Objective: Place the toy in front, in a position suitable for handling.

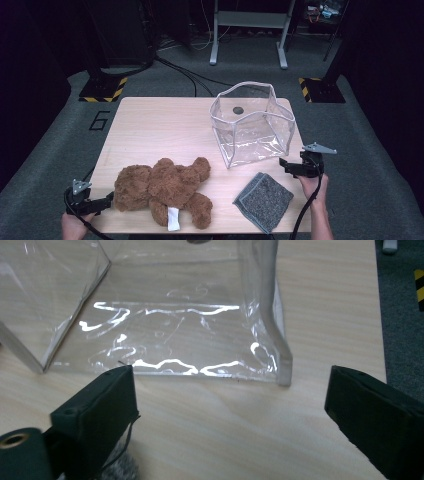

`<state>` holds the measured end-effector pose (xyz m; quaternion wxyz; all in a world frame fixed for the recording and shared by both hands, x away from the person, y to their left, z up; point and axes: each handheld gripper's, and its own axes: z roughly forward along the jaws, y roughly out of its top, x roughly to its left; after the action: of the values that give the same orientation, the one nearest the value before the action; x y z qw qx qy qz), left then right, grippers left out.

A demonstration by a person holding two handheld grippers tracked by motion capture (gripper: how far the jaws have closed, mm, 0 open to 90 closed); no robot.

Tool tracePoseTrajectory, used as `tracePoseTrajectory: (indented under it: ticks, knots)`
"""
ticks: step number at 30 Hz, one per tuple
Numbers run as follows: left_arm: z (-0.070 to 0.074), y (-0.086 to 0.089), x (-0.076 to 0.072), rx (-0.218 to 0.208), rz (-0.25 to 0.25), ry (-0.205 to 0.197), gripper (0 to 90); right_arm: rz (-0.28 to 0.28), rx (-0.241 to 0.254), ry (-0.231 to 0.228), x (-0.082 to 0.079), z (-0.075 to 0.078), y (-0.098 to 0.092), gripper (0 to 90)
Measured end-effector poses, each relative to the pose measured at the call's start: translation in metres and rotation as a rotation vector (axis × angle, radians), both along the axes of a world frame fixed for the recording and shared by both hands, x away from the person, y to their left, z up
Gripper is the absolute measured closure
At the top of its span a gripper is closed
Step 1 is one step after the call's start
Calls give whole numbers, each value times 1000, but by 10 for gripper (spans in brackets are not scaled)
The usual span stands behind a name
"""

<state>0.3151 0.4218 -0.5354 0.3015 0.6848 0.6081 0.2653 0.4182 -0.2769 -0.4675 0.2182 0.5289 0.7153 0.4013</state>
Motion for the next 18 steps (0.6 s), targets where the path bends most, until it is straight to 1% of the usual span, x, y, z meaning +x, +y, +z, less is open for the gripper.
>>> tracePoseTrajectory:
  ticks: [4, 6, 8, 10, 13, 14, 15, 18]
  knots:
    - [0, 0, 0, 0, 0, -1, 0, -10, 10, -17, 9, 8, -2, 132]
    - [0, 0, 0, 0, 0, -1, 0, -19, 14, -18, 13, 10, -2, 166]
    - [0, 0, 0, 0, 0, -1, 0, -31, 6, -18, 16, 12, -2, 227]
    - [0, 0, 0, 0, 0, -1, 0, -54, 1, -12, 20, 13, -1, 300]
    - [0, 0, 0, 0, 1, -1, 0, -80, -18, -9, 25, 15, -1, 395]
    - [0, 0, 0, 0, 1, -1, 0, -83, -12, -5, 26, 16, -1, 410]
    - [0, 0, 0, 0, 1, -1, 0, -90, -20, -13, 27, 17, -1, 439]
    - [0, 0, -1, -3, 1, 2, 0, -108, -21, -6, 30, 18, 0, 494]
